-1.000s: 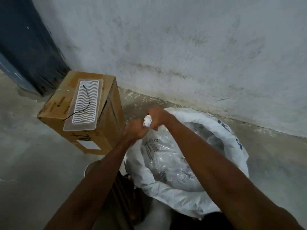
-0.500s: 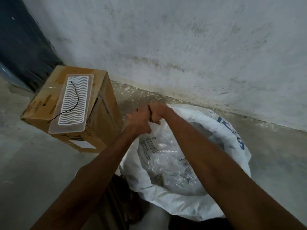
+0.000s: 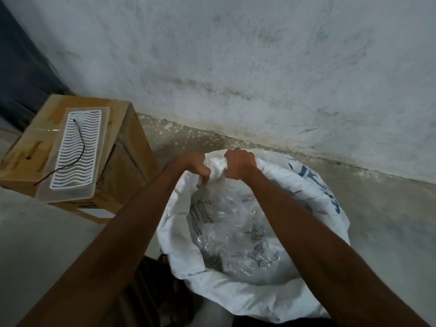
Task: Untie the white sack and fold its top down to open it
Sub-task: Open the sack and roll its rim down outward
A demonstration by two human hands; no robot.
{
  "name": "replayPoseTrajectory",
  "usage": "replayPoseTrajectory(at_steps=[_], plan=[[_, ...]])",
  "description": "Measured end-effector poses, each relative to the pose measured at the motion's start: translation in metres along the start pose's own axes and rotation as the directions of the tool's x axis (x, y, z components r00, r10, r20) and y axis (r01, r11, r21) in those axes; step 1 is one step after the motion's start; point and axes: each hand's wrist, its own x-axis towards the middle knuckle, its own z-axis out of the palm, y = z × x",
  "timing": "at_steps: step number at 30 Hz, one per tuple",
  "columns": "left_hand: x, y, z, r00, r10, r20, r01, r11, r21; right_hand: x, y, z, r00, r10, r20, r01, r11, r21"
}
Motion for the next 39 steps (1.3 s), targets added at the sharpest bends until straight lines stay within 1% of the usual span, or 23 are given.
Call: replayPoseTrajectory(at_steps=[1, 3, 6, 7, 8, 10, 12, 14, 15, 17, 19, 21, 23, 25, 27, 29, 30, 32, 34, 35, 37, 38, 39], plan=[[0.0, 0.01, 0.0, 0.997, 0.064, -0.04, -0.063, 0.998, 0.02, 0.001, -0.001, -0.007, 1.0, 0.004, 0.02, -0.005, 0.997, 0.078], [0.001, 0.027, 0.011, 0.961, 0.191, -0.199, -0.17, 0.978, 0.117, 0.008, -0.002, -0.019, 0.993, -0.037, 0.115, 0.013, 0.98, 0.198], [0.013, 0.037, 0.031, 0.891, 0.223, -0.396, -0.122, 0.957, 0.265, 0.019, 0.002, -0.031, 0.939, -0.118, 0.323, 0.022, 0.958, 0.287], [0.019, 0.035, 0.035, 0.879, 0.208, -0.428, -0.104, 0.962, 0.253, 0.019, 0.008, -0.034, 0.94, -0.121, 0.32, 0.01, 0.945, 0.328], [0.022, 0.033, 0.036, 0.879, 0.187, -0.438, -0.092, 0.969, 0.228, 0.016, 0.014, -0.035, 0.956, -0.13, 0.263, 0.018, 0.921, 0.39], [0.027, 0.028, 0.032, 0.907, 0.137, -0.398, -0.084, 0.985, 0.148, -0.001, 0.026, -0.029, 0.987, -0.138, 0.083, 0.089, 0.899, 0.428], [0.035, 0.026, 0.025, 0.954, 0.101, -0.283, -0.091, 0.995, 0.048, -0.021, 0.037, -0.013, 0.999, -0.022, -0.025, 0.026, 0.985, 0.172], [0.042, 0.03, 0.014, 0.99, 0.102, -0.096, -0.098, 0.994, 0.049, -0.037, 0.044, 0.002, 0.991, 0.129, -0.037, -0.131, 0.989, -0.07], [0.045, 0.034, 0.008, 0.996, 0.085, -0.017, -0.083, 0.994, 0.071, -0.039, 0.049, 0.009, 0.983, 0.179, -0.032, -0.181, 0.98, -0.087], [0.054, 0.044, 0.001, 0.997, 0.049, 0.056, -0.055, 0.993, 0.107, -0.038, 0.06, 0.016, 0.976, 0.218, -0.009, -0.218, 0.976, 0.021], [0.061, 0.059, 0.006, 0.998, 0.068, 0.01, -0.069, 0.97, 0.235, -0.034, 0.074, 0.016, 0.973, 0.228, 0.039, -0.231, 0.948, 0.22], [0.053, 0.079, 0.022, 0.972, 0.172, -0.161, -0.088, 0.899, 0.43, -0.031, 0.085, 0.003, 0.966, 0.215, 0.141, -0.255, 0.874, 0.414], [0.034, 0.102, 0.037, 0.88, 0.322, -0.35, -0.121, 0.864, 0.489, -0.029, 0.094, -0.016, 0.941, 0.146, 0.304, -0.294, 0.798, 0.526], [0.021, 0.118, 0.047, 0.799, 0.432, -0.418, -0.219, 0.856, 0.468, -0.026, 0.105, -0.03, 0.903, 0.086, 0.421, -0.345, 0.729, 0.592], [0.025, 0.12, 0.047, 0.804, 0.442, -0.398, -0.321, 0.885, 0.336, -0.028, 0.113, -0.035, 0.902, 0.088, 0.422, -0.358, 0.697, 0.621], [0.036, 0.115, 0.039, 0.862, 0.375, -0.342, -0.328, 0.925, 0.191, -0.039, 0.115, -0.028, 0.944, 0.139, 0.3, -0.298, 0.754, 0.586], [0.038, 0.113, 0.033, 0.883, 0.33, -0.333, -0.305, 0.944, 0.127, -0.05, 0.113, -0.019, 0.957, 0.182, 0.225, -0.275, 0.815, 0.511], [0.047, 0.112, 0.023, 0.925, 0.25, -0.285, -0.249, 0.968, 0.04, -0.078, 0.107, -0.002, 0.945, 0.311, 0.103, -0.328, 0.894, 0.306], [0.052, 0.122, 0.01, 0.959, 0.241, -0.151, -0.244, 0.97, -0.005, -0.104, 0.102, 0.013, 0.89, 0.448, 0.08, -0.455, 0.877, 0.153], [0.054, 0.129, 0.005, 0.965, 0.257, -0.055, -0.257, 0.966, 0.009, -0.114, 0.105, 0.019, 0.861, 0.504, 0.069, -0.508, 0.85, 0.136], [0.054, 0.146, 0.004, 0.976, 0.213, 0.047, -0.216, 0.973, 0.076, -0.125, 0.119, 0.027, 0.831, 0.553, 0.064, -0.554, 0.812, 0.184], [0.053, 0.156, 0.009, 0.981, 0.188, 0.037, -0.192, 0.97, 0.152, -0.127, 0.13, 0.03, 0.83, 0.552, 0.077, -0.554, 0.8, 0.23], [0.051, 0.162, 0.021, 0.968, 0.246, -0.047, -0.222, 0.93, 0.293, -0.127, 0.139, 0.029, 0.836, 0.541, 0.095, -0.543, 0.789, 0.287]])
